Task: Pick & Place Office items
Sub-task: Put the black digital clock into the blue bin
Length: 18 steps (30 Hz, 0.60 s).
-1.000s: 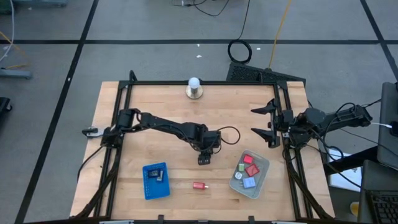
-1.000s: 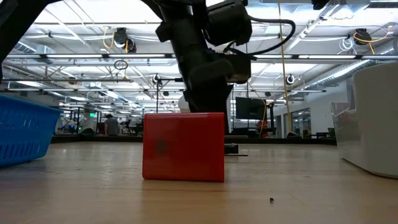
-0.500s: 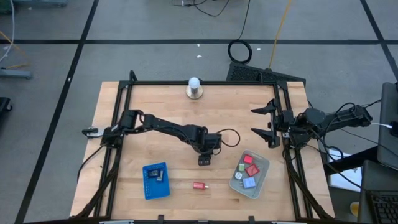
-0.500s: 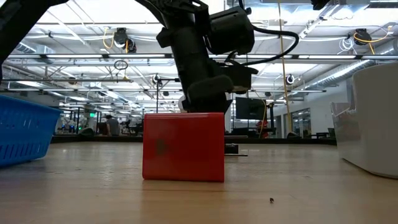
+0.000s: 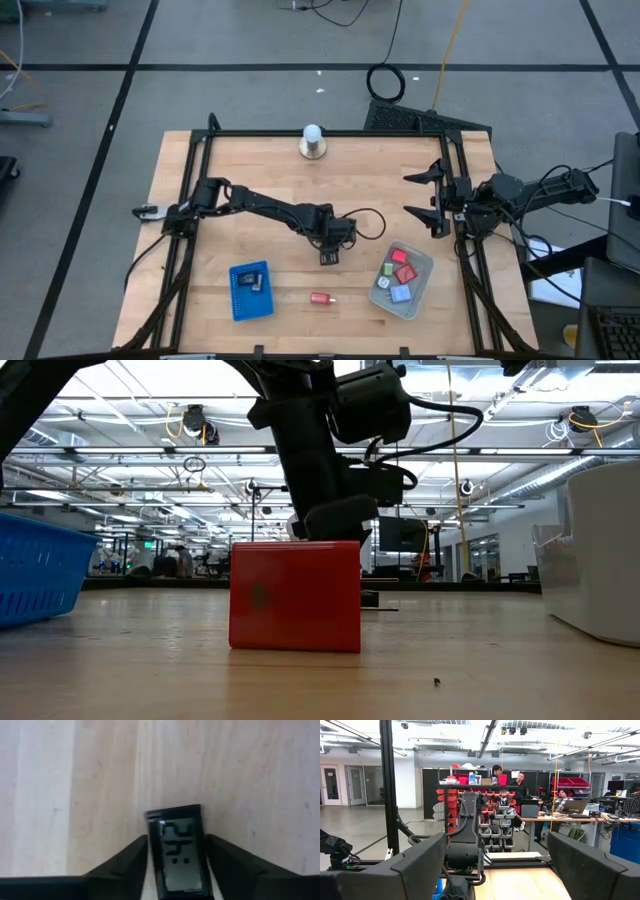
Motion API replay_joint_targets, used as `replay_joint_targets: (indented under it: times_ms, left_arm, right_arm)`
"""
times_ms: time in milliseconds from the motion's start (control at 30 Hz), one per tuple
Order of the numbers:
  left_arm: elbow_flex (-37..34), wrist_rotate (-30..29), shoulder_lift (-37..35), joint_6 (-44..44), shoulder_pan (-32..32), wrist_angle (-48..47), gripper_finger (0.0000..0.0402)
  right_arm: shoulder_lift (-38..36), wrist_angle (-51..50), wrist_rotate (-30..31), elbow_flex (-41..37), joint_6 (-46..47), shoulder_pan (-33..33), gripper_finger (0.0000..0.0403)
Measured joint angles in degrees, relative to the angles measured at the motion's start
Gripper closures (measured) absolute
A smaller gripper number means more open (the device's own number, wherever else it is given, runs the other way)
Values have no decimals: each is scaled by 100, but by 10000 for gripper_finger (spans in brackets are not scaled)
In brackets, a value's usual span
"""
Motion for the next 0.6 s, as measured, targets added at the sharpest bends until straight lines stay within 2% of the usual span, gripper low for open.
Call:
replay_joint_targets:
  times_ms: [133,367,600]
  left_arm:
    - [-1,-312,1,31,-57,-39,264]
    - [10,-462,-21,218,-57,-226,267]
    - [-32,-383,-462,240,-45,-1124,267]
  right_arm:
    - [0,0,0,0,0,0,64]
    - [0,-2,0,0,0,0,64]
    - [33,-35,2,0,0,0,64]
